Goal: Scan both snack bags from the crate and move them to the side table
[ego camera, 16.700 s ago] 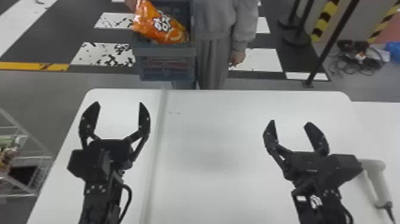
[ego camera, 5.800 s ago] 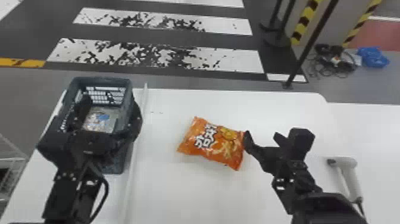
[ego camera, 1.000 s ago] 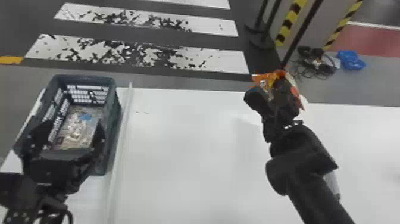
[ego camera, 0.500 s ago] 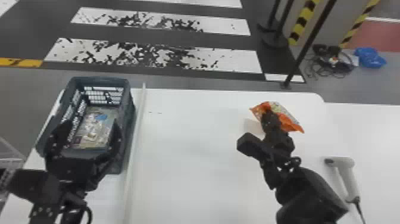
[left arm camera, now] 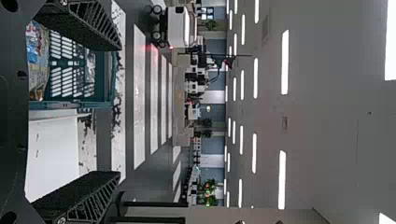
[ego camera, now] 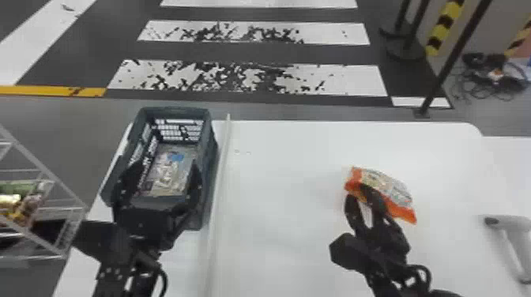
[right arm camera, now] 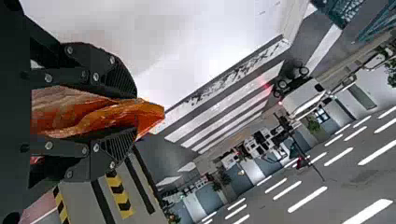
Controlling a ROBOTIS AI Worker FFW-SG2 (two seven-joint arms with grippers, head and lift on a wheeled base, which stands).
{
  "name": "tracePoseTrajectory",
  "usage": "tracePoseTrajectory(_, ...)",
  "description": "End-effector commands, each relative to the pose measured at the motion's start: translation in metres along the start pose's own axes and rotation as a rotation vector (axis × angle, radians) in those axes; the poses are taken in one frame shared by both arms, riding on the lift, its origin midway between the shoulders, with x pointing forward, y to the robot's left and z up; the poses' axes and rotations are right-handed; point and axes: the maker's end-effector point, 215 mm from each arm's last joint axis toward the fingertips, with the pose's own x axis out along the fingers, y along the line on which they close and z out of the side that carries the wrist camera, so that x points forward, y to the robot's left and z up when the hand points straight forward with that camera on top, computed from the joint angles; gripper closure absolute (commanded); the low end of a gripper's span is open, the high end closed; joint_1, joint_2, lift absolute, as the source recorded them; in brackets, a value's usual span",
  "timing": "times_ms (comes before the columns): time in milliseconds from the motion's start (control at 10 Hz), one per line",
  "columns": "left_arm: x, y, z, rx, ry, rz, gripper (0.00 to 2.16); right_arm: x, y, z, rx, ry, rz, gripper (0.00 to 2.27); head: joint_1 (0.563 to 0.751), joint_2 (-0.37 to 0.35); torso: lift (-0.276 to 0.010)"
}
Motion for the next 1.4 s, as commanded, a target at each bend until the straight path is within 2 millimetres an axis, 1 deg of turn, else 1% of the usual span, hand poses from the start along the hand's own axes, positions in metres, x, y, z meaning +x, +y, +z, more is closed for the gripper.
tracePoseTrajectory(0, 0.0, -0.001, -0.001, -0.001, 0.002, -0.002, 0.04, -0.015, 0.02, 0.007, 0.055, -0.008, 0.041, 0.0, 0.695, 0.067, -0.029)
tracePoseTrajectory(100, 0.0, -0.001, -0.003, 0.0, 0.005, -0.005, 0.04, -0.021, 0.029, 0.013, 0.124, -0.016, 0.085, 0.01, 0.695, 0.084, -0.029)
tracePoseTrajectory(200, -0.001, -0.001, -0.005, -0.002, 0.01, -0.005, 0.04, -0.024, 0.032, 0.017, 0.2, -0.012, 0.132, 0.03, 0.695, 0.093, -0.029)
tracePoseTrajectory(300, -0.001, -0.001, -0.005, -0.002, 0.01, -0.006, 0.04, -0.024, 0.031, 0.017, 0.274, 0.003, 0.17, 0.05, 0.695, 0.11, -0.029)
tracePoseTrajectory(500, -0.001, -0.001, -0.004, -0.004, 0.006, -0.007, 0.04, -0.015, 0.01, 0.02, 0.601, 0.037, 0.287, 0.11, 0.695, 0.119, -0.029)
tracePoseTrajectory(600, -0.001, -0.002, -0.004, -0.004, 0.006, -0.01, 0.04, -0.009, -0.005, 0.021, 0.722, 0.052, 0.328, 0.21, 0.695, 0.114, -0.029)
tracePoseTrajectory(700, -0.001, -0.002, -0.004, -0.004, 0.006, -0.01, 0.04, -0.002, -0.013, 0.017, 0.761, 0.084, 0.34, 0.37, 0.695, 0.107, -0.029)
tracePoseTrajectory(800, -0.001, -0.002, -0.004, -0.004, 0.006, -0.01, 0.04, 0.004, -0.02, 0.013, 0.815, 0.108, 0.35, 0.62, 0.695, 0.091, -0.029)
tracePoseTrajectory(900, -0.001, -0.002, -0.003, -0.004, 0.002, -0.01, 0.04, 0.009, -0.025, 0.012, 0.846, 0.118, 0.355, 0.99, 0.695, 0.076, -0.029)
tracePoseTrajectory(1000, -0.002, -0.002, -0.003, -0.004, -0.001, -0.01, 0.04, 0.008, -0.019, 0.003, 0.858, 0.171, 0.368, 1.61, 0.695, 0.068, -0.029)
tracePoseTrajectory(1100, -0.003, -0.002, -0.007, -0.005, 0.003, -0.007, 0.04, 0.006, -0.014, 0.002, 0.85, 0.189, 0.385, 1.88, 0.695, 0.064, -0.029)
tracePoseTrajectory(1200, -0.003, -0.003, -0.006, -0.007, -0.002, -0.007, 0.04, 0.003, -0.003, 0.007, 0.846, 0.193, 0.42, 2.04, 0.695, 0.06, -0.029)
tracePoseTrajectory(1300, -0.003, -0.003, -0.007, -0.008, -0.003, -0.007, 0.04, 0.002, 0.006, 0.012, 0.835, 0.196, 0.442, 2.04, 0.695, 0.066, -0.029)
